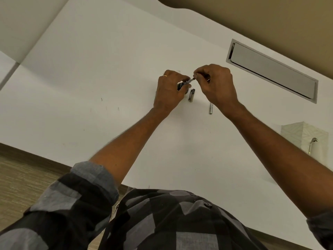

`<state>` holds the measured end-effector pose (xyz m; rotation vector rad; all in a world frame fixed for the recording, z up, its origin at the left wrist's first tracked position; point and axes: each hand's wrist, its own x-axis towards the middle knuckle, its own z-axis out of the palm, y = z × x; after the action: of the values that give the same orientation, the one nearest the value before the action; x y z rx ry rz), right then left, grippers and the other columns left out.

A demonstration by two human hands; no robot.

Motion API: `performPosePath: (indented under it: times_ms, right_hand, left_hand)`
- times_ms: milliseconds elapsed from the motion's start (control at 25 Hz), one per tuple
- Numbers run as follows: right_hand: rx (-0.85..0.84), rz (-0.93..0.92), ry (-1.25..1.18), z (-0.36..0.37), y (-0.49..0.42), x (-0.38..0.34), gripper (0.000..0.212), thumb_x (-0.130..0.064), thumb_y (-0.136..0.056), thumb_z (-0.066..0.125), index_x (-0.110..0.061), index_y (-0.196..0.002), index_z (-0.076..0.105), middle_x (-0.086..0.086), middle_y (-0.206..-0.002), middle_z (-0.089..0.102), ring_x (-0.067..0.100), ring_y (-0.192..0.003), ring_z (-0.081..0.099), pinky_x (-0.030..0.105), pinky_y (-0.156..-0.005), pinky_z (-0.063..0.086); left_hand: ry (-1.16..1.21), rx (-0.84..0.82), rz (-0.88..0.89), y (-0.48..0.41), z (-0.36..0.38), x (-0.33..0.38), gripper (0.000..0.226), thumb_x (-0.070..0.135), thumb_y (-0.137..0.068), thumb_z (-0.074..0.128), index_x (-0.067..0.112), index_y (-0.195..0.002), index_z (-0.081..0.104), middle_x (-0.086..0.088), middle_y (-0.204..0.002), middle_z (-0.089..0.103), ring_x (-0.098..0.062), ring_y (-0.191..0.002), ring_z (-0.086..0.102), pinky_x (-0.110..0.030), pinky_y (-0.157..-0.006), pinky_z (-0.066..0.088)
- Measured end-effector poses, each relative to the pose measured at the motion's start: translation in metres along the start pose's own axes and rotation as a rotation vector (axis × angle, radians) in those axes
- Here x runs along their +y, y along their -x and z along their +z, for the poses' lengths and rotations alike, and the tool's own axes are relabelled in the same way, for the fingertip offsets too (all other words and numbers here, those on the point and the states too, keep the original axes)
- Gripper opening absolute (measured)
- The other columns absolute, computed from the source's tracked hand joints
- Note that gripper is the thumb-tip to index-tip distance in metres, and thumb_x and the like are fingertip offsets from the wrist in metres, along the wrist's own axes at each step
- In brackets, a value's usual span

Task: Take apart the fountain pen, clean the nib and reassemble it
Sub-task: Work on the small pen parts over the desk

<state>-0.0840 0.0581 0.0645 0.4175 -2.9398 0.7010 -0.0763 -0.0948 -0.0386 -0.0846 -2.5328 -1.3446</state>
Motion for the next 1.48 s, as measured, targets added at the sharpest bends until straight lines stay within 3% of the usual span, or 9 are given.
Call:
performPosePath:
  times_ms: [120,200,640,920,1080,1240,1360,1480]
  right_hand:
    - [-0.007,0.021,-0.007,-0.002,-0.003,-0.003,0.019,-0.026,-0.096,0.068,-0.015,-0.109,0.075,0.0,-0.095,0.078,0.01,-0.081,0.069,0.032,-0.084,0.06]
    - [-0.016,0.022,-0.002,-0.003,-0.005,-0.004,0.017,-0.025,-0.096,0.069,-0.013,-0.107,0.074,0.001,-0.094,0.078,0.012,-0.082,0.071,0.031,-0.084,0.06]
    - [-0.023,0.011,0.077,-0.003,-0.013,-0.004,0.026,-0.04,-0.093,0.073,-0.014,-0.096,0.077,0.002,-0.085,0.078,0.015,-0.076,0.071,0.036,-0.076,0.061]
    - [-0.108,-0.082,0.102,-0.007,-0.02,-0.006,0.01,-0.016,-0.092,0.074,-0.011,-0.1,0.078,0.005,-0.094,0.077,0.011,-0.081,0.066,0.034,-0.083,0.059]
    - [-0.144,-0.121,0.102,-0.009,-0.021,-0.007,0.012,-0.009,-0.092,0.074,-0.01,-0.104,0.077,0.006,-0.098,0.078,0.016,-0.088,0.072,0.025,-0.085,0.057]
    - [-0.132,-0.13,0.136,-0.008,-0.02,-0.008,0.014,-0.018,-0.095,0.072,-0.01,-0.105,0.077,0.007,-0.098,0.078,0.02,-0.087,0.073,0.033,-0.085,0.06]
    - [-0.136,-0.119,0.163,-0.007,-0.02,-0.008,0.015,-0.021,-0.095,0.072,-0.01,-0.104,0.076,0.008,-0.096,0.077,0.02,-0.085,0.071,0.035,-0.082,0.06]
    - [-0.135,-0.115,0.17,-0.005,-0.02,-0.007,0.014,-0.023,-0.095,0.072,-0.011,-0.102,0.076,0.006,-0.094,0.077,0.02,-0.084,0.072,0.038,-0.081,0.06]
  left_hand:
    - [0.028,0.016,0.003,-0.001,0.003,-0.002,0.038,0.03,-0.086,0.077,0.019,-0.122,0.071,0.01,-0.096,0.076,-0.017,-0.106,0.06,-0.025,-0.09,0.039]
    - [0.042,0.015,0.011,-0.001,0.003,-0.002,0.044,0.027,-0.086,0.076,0.02,-0.128,0.067,0.011,-0.096,0.076,-0.017,-0.107,0.058,-0.029,-0.091,0.04]
    - [0.013,-0.032,0.0,-0.005,0.002,-0.002,0.05,0.022,-0.087,0.072,0.021,-0.136,0.06,0.012,-0.098,0.076,-0.016,-0.109,0.055,-0.024,-0.093,0.031]
    - [0.009,-0.075,0.026,-0.006,0.0,0.002,0.07,0.012,-0.087,0.067,0.017,-0.151,0.042,0.011,-0.095,0.075,-0.015,-0.109,0.053,-0.023,-0.091,0.026]
    - [0.005,-0.071,0.027,-0.005,-0.002,0.003,0.067,0.01,-0.087,0.067,0.016,-0.15,0.046,0.007,-0.097,0.075,-0.019,-0.112,0.054,-0.027,-0.094,0.028]
    - [0.0,-0.056,-0.003,-0.005,0.001,0.003,0.061,0.019,-0.086,0.072,0.02,-0.144,0.052,0.011,-0.096,0.074,-0.019,-0.111,0.051,-0.025,-0.091,0.027]
    - [-0.048,-0.039,-0.008,-0.006,0.001,-0.001,0.041,0.027,-0.085,0.074,0.023,-0.126,0.069,0.011,-0.095,0.075,-0.018,-0.11,0.053,-0.029,-0.087,0.03]
    - [-0.065,-0.039,-0.004,-0.006,0.0,-0.003,0.028,0.036,-0.083,0.075,0.026,-0.11,0.076,0.012,-0.094,0.075,-0.017,-0.11,0.053,-0.026,-0.086,0.024]
